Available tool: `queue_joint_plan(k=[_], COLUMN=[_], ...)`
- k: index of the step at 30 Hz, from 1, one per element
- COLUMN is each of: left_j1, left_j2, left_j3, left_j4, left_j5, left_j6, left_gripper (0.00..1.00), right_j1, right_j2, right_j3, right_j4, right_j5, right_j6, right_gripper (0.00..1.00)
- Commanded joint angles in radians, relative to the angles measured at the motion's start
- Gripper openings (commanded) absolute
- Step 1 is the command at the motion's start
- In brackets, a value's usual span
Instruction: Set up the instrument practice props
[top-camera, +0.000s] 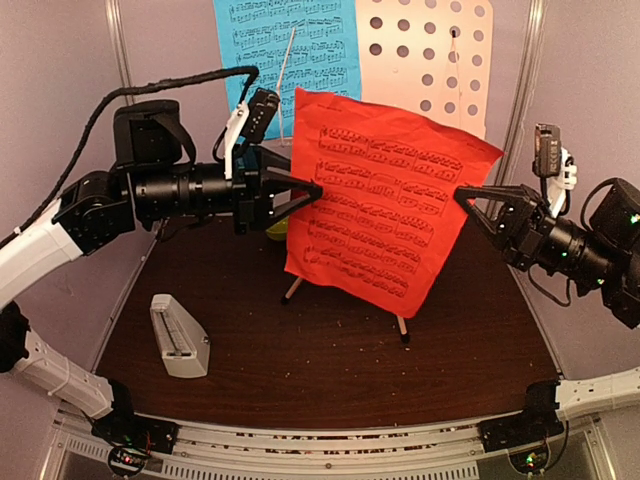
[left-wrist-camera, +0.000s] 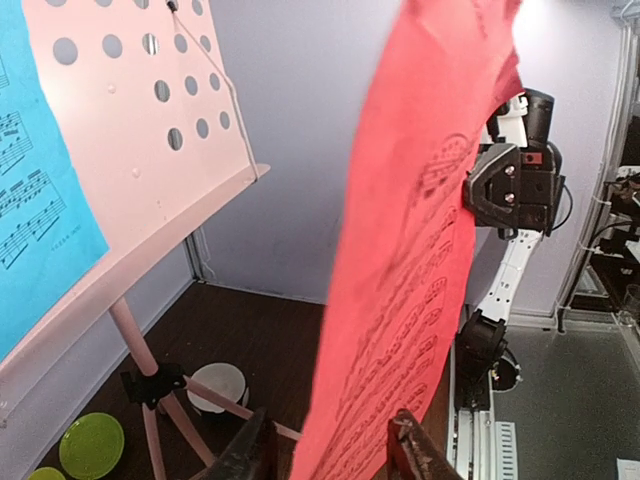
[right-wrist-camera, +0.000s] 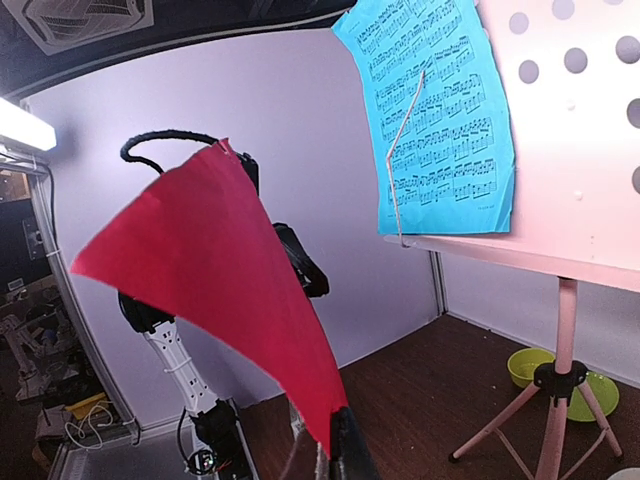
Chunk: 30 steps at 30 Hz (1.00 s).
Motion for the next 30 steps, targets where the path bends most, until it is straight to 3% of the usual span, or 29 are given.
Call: queue_joint_plan(k=[1, 10, 17, 21, 22, 26, 30], left_j1=[-0.004, -0.044, -0.046, -0.046, -0.046, -0.046, -0.023], left_j2=[0.009, 0.127, 0.233, 0.278, 0.294, 0.33, 0.372], left_j3=[0.052, 0.27, 0.463, 0.546, 0.573, 0.663, 0.724], left_j4=[0.183, 0.16, 0.143, 0.137, 0.13, 0.144, 0.228], left_j5=[0.119, 0.184, 0.103, 0.01, -0.02, -0.169, -0.339], left_j6=[-0.031, -0.052, -0.088, -0.086, -0.08, -0.052, -0.044], left_gripper=[0.35, 0.0, 0.0, 0.0, 0.0, 0.0, 0.0], right_j1=[0.003, -0.022, -0.048, -0.076, -0.079, -0.118, -0.204], right_j2=[-0.008, 0.011, 0.078, 0.151, 0.163, 0.207, 0.302], right_j3=[0.072, 0.181, 0.318, 0.401, 0.42, 0.484, 0.644], right_j4=[-0.073, -0.141, -0.193, -0.191, -0.192, -0.182, -0.242], right_j5=[0.028, 0.151, 0.304, 0.298, 0.311, 0.398, 0.465], right_j6=[-0.027, -0.049, -0.081, -0.104, -0.112, -0.145, -0.137], right_gripper=[0.0, 0.0, 0.0, 0.0, 0.04, 0.35, 0.37])
